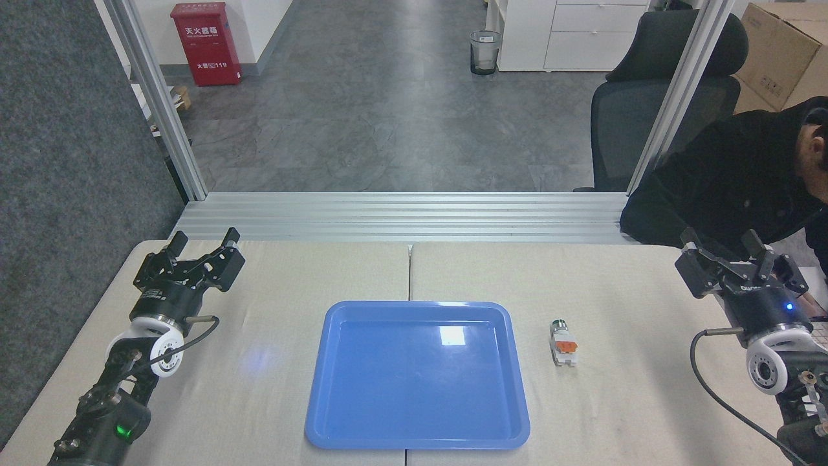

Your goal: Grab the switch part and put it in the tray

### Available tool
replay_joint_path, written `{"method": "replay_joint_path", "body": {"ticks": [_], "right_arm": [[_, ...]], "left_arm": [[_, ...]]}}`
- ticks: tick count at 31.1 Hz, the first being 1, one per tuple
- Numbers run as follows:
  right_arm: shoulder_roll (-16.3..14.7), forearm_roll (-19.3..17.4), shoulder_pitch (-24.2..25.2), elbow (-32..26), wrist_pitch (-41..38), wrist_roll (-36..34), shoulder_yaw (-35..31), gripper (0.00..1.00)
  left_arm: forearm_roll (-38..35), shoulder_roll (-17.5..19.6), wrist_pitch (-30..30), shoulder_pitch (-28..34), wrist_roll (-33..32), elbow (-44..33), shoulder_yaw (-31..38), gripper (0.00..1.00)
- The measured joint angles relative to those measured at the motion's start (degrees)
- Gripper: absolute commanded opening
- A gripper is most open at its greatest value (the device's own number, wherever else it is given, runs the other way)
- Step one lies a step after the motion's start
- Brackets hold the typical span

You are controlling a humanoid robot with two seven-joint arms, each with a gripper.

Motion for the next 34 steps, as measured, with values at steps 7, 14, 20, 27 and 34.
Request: {"method": "replay_joint_path", "body": {"ticks": [7,14,20,27,34], "right_arm": [[0.36,0.07,0.09,-0.28,1.07,0.31,0.05,0.98],[0.82,0.33,0.49,-0.53,1.20,0.45,0.25,0.98],[1.76,0.78,2.37,-0.82,1.26,0.45,0.64,0.93],[3.26,1.69,6.61,-1.66,1.29,0.48,1.42,0.93],[4.55,3.40,9.07,-1.84,2.43,0.48,3.38,0.93]], "left_arm": [[0.00,0.00,0.00,0.00,0.00,0.00,0.00,1.00],[0.00,0.00,0.00,0.00,0.00,-0.01,0.00,1.00],[0.00,0.00,0.00,0.00,0.00,-0.01,0.00,1.00],[0.00,0.00,0.00,0.00,0.00,-0.01,0.00,1.00],[0.00,0.00,0.00,0.00,0.00,-0.01,0.00,1.00]]}}
